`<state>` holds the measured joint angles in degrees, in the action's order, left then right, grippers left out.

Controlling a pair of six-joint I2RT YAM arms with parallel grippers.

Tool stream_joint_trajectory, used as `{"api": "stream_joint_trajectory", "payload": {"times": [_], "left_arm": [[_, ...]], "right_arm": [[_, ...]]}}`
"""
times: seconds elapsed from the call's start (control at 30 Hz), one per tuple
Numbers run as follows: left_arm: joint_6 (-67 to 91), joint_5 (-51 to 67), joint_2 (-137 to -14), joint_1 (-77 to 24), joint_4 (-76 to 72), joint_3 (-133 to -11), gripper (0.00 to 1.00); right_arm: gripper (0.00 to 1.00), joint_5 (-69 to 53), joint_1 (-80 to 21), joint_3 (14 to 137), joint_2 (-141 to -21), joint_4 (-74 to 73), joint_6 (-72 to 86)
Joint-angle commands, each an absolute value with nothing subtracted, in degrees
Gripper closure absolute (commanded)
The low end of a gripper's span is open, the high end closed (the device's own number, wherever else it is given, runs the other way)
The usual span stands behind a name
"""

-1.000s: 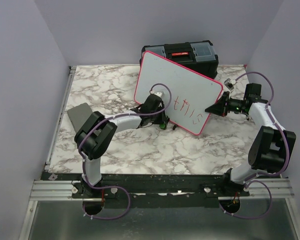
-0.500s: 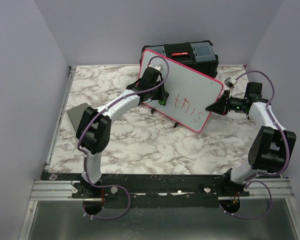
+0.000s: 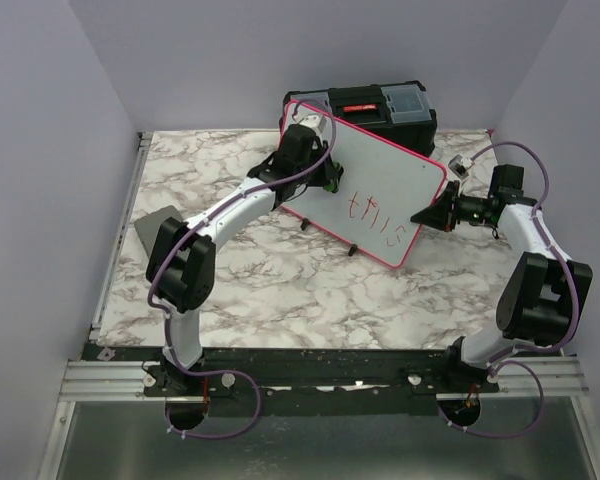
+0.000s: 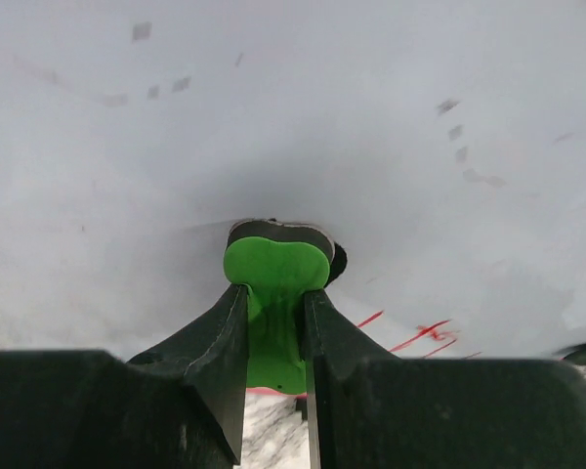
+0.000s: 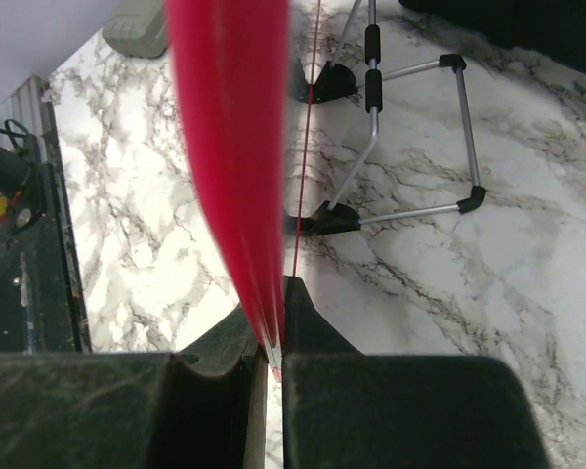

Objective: Erase the whiteboard
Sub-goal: Erase the whiteboard at the whiteboard stand.

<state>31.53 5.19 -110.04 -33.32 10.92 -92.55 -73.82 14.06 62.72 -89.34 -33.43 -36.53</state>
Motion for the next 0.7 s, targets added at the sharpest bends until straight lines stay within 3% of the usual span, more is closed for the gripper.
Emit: {"api": "stream_joint_trajectory", "payload": {"times": [0.0,0.67], "left_arm": [[31.3,4.7,-106.8,-33.1,1.3,-94.5,1.0],[32.6,6.7,-107.7,-34.5,-2.0,-76.1,1.0]], "right_arm": [[0.99,-79.1,13.3,63.5,-89.0,-37.6,-35.7],[0.99,-79.1,13.3,63.6,-89.0,-37.7,-35.7]]}}
